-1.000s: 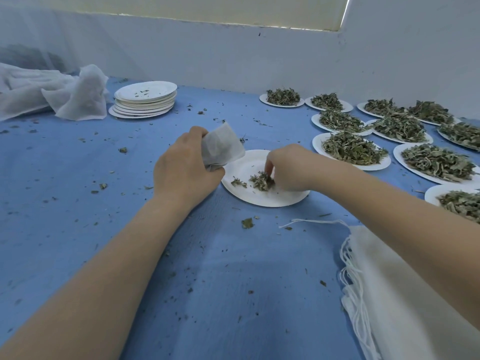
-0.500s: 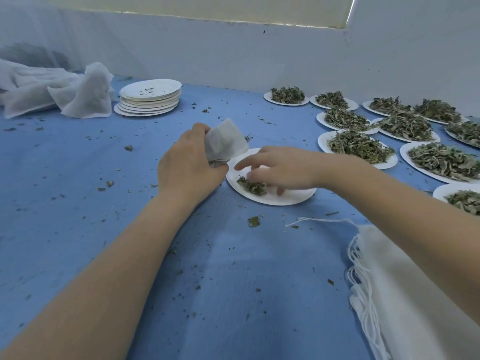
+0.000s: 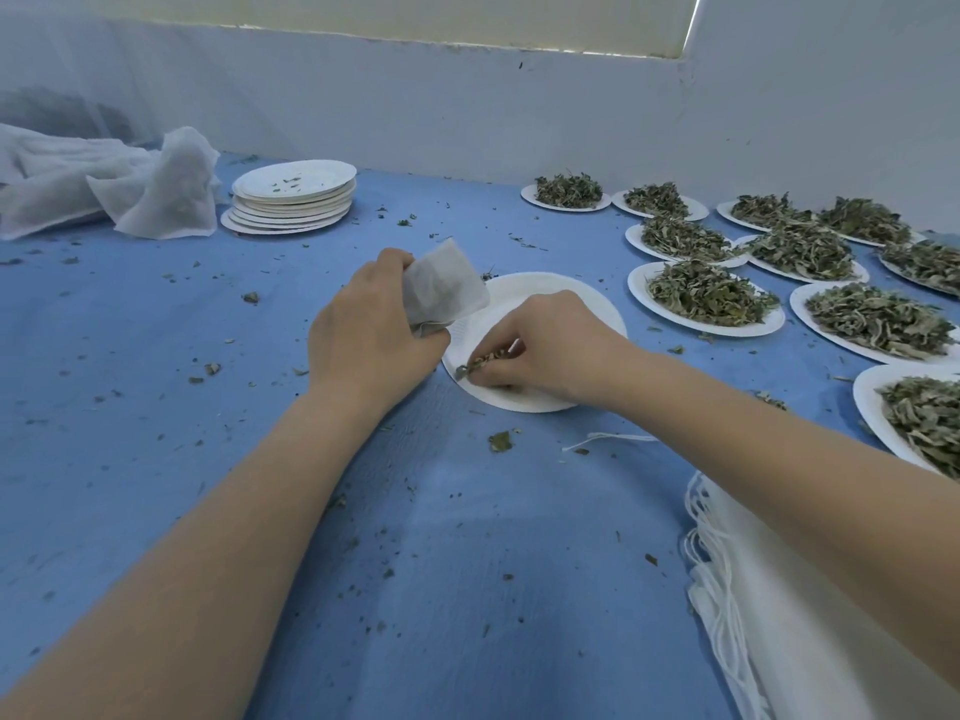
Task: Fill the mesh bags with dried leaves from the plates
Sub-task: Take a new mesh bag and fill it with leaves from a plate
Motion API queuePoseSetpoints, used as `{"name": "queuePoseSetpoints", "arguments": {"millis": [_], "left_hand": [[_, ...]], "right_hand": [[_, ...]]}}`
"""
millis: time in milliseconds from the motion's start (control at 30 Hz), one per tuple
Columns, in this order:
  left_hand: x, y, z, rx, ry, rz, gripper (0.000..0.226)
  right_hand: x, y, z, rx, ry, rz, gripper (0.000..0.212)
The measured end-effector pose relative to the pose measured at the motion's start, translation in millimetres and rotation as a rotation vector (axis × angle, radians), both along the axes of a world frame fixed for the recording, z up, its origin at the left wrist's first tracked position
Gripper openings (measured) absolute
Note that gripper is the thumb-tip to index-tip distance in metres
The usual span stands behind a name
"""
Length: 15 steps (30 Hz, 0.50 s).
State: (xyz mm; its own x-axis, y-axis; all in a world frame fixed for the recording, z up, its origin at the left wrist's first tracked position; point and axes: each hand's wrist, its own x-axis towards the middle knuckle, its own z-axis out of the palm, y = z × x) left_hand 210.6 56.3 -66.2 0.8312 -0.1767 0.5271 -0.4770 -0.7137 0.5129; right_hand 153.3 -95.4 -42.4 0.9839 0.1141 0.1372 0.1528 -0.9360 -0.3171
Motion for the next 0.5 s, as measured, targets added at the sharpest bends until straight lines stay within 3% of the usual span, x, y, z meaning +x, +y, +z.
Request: {"name": "queuePoseSetpoints", "arguments": {"millis": [200, 333, 433, 500], "left_hand": [[0.4, -0.5, -0.2, 0.007, 0.004, -0.005, 0.043], [0.7, -1.0, -0.5, 0.020, -0.007, -0.009, 0.043], [0.1, -1.6, -0.8, 0.024, -0.023, -0.022, 0.043], [-0.5, -1.9, -0.5, 0.023, -0.037, -0.034, 0.043]], "right_hand": [[9.6, -15.5, 5.9, 0.255, 0.076, -0.096, 0.006], [15.8, -29.2, 22.0, 0.439, 0.027, -0.165, 0.005], [18.2, -29.6, 39.5, 0.438, -0.031, -0.106, 0.003], [18.9, -25.4, 50.2, 0.329, -0.066, -0.038, 0.004]]}}
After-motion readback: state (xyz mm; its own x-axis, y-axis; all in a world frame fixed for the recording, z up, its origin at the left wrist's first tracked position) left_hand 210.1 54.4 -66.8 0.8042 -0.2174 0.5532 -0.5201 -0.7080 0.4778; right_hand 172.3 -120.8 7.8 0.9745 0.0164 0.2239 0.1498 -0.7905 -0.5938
